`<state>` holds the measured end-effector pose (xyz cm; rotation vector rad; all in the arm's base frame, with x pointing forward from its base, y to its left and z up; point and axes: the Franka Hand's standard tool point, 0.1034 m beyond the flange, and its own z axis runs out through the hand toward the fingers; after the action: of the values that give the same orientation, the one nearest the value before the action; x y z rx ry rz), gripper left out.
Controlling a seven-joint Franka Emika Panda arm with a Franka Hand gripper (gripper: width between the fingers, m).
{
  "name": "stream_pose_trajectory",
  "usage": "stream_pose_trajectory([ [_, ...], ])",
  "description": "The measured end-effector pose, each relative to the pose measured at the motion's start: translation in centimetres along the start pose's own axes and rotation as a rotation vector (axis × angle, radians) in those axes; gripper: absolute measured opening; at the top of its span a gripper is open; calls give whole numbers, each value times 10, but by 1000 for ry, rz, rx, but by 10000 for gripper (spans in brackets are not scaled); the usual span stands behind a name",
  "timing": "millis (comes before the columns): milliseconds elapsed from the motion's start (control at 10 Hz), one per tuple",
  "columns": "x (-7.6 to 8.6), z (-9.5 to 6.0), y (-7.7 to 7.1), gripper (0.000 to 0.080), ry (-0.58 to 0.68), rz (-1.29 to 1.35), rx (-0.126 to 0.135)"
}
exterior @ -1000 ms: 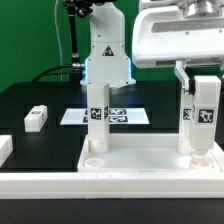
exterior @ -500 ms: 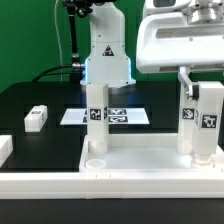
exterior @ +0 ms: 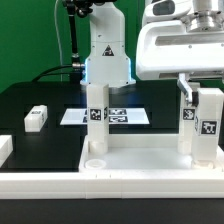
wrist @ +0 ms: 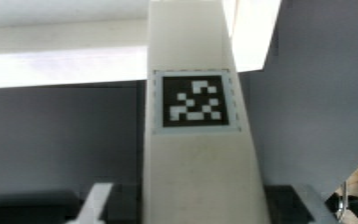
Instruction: Assemble desk
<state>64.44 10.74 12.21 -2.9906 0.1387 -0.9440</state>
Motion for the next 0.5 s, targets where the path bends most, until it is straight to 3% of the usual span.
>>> stream_pose_trajectory([
  [200,0,-1,0,291,-6,5,-1],
  [300,0,0,1,393,-6,3,-2],
  [400,0,0,1,393,-7,6,-3],
  [500,-1,0,1,565,-7,5,-3],
])
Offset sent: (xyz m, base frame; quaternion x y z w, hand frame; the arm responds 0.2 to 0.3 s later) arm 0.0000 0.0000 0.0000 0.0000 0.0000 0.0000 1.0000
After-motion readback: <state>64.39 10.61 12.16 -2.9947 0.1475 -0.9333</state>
